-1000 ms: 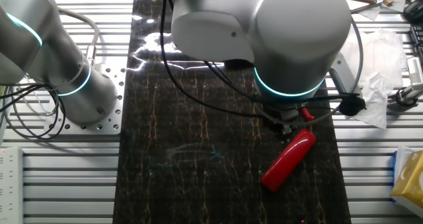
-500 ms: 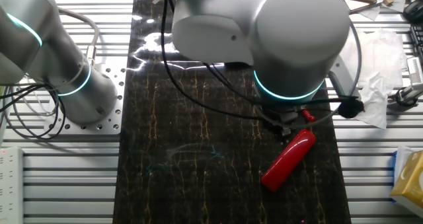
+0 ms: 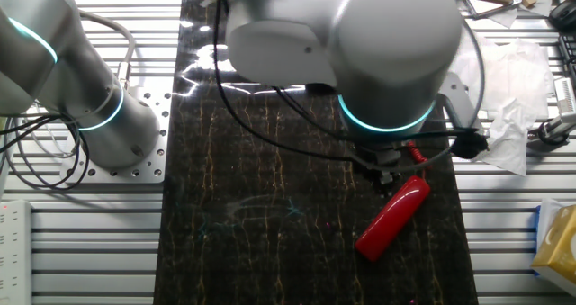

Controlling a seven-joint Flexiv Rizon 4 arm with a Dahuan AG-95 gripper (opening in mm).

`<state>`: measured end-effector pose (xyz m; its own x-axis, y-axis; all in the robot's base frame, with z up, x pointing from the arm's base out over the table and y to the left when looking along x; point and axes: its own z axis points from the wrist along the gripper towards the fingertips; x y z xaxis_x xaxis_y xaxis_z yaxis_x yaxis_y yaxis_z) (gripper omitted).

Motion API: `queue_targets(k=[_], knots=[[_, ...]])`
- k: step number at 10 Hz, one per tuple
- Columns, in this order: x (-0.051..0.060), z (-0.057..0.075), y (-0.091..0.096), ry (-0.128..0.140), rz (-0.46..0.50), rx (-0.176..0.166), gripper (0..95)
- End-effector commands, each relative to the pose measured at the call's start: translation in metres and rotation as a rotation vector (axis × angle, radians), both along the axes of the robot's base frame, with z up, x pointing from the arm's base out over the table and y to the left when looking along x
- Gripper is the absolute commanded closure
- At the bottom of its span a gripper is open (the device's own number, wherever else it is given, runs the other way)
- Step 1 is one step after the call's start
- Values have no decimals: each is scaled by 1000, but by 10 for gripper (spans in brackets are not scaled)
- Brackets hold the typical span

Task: Place the handset of the telephone on the corresponding phone cradle

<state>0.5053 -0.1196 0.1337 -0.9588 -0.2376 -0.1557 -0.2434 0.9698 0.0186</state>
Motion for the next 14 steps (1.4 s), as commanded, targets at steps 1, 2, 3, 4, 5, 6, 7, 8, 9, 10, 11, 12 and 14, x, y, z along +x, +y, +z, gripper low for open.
queue_targets(k=[1,2,3,4,5,6,7,8,9,10,11,12,14], knots=[[2,-2,0,24,-74,-33,380],[2,-2,0,26,-110,-38,380],[2,-2,0,27,-144,-41,380],[2,-2,0,27,-156,-43,380],[2,-2,0,27,-185,-41,380],[2,-2,0,28,-160,-41,380],[2,-2,0,30,-144,-33,380],[2,-2,0,37,-150,-34,380],[2,-2,0,48,-147,-38,380],[2,-2,0,49,-160,-30,380],[2,-2,0,53,-166,-31,380],[2,-2,0,57,-175,-26,380],[2,-2,-1,56,-180,-17,380]])
